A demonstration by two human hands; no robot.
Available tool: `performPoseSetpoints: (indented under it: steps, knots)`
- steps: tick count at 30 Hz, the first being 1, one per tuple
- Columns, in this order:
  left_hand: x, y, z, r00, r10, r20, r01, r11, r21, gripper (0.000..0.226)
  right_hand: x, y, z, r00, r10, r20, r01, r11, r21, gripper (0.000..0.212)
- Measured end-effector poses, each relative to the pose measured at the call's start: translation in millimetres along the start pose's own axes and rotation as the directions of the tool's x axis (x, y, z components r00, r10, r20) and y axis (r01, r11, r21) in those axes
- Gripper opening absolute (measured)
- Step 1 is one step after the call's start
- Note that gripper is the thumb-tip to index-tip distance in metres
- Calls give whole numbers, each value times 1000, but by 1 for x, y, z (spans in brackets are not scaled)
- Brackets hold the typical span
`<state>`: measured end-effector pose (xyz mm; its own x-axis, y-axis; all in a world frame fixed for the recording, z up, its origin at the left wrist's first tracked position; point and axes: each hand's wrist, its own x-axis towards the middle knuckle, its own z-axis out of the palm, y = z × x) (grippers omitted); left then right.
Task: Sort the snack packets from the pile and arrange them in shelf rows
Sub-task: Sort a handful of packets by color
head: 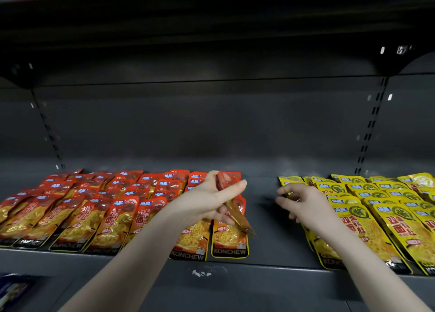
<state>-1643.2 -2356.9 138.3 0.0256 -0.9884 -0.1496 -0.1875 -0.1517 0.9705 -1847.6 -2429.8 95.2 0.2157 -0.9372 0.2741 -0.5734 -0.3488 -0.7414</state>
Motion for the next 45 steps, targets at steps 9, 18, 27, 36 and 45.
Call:
performPoseSetpoints:
  steps: [9,18,27,36,45]
  knots:
    - [-1,5,-6,995,70,65,-76,992,102,29,-3,-3,0,997,-54,-51,43,981,-191,7]
    - [11,-4,-10,988,139,66,-154,873,463,37,-1,-4,3,995,-92,-48,82,980,-181,11]
    - [15,-13,-26,978,178,110,-209,809,549,13,-2,-6,4,996,-87,-27,81,982,-169,10]
    - [18,-27,-24,948,316,31,-257,706,660,31,-4,-11,7,996,-87,-14,83,981,-178,13]
    - [13,-45,-21,923,385,-16,-231,586,776,49,-10,-10,10,996,-90,-1,88,977,-193,7]
